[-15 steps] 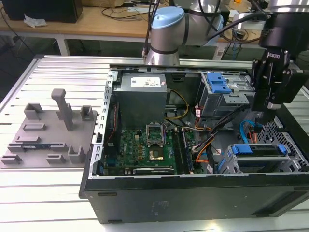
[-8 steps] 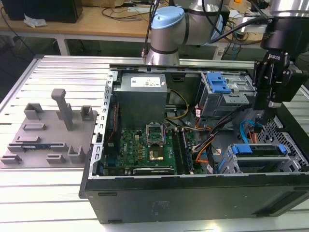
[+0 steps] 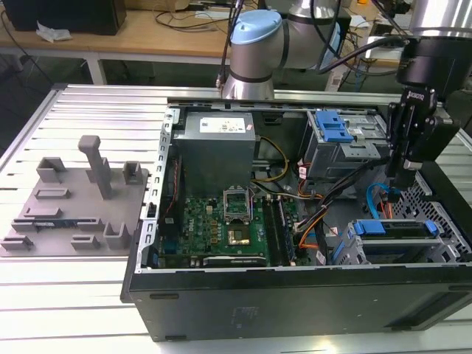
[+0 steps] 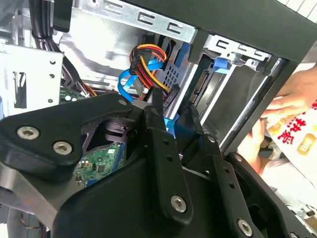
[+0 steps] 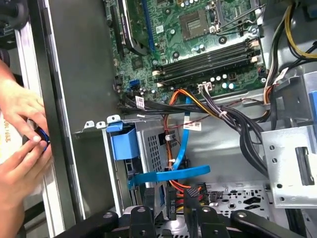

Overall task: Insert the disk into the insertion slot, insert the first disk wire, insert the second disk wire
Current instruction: 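Insert the first disk wire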

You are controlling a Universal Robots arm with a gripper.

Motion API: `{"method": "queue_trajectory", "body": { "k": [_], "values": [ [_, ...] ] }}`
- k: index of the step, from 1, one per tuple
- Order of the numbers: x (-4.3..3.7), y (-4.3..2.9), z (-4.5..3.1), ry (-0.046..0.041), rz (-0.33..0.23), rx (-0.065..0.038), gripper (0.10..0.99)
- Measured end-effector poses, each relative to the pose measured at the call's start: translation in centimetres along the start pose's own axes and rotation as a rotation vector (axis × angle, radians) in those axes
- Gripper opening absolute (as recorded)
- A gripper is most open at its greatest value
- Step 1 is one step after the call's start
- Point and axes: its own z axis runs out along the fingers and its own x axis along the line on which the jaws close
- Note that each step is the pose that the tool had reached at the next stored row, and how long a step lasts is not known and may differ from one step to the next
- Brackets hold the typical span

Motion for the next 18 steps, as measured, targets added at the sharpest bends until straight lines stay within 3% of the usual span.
{"method": "queue_trajectory", "body": {
  "k": [1,6,10,11,18],
  "values": [
    [-0.20,0.03,-0.02,0.0061,-0.003,0.003,0.369],
    [-0.24,0.04,0.03,0.0061,-0.004,0.005,0.369],
    [-0.44,0.08,0.05,0.0089,0.011,0.038,0.369],
    [-0.51,0.13,0.07,0.0102,0.012,0.041,0.369],
    [-0.72,0.30,0.32,0.0160,0.012,0.043,0.369]
  ]
}}
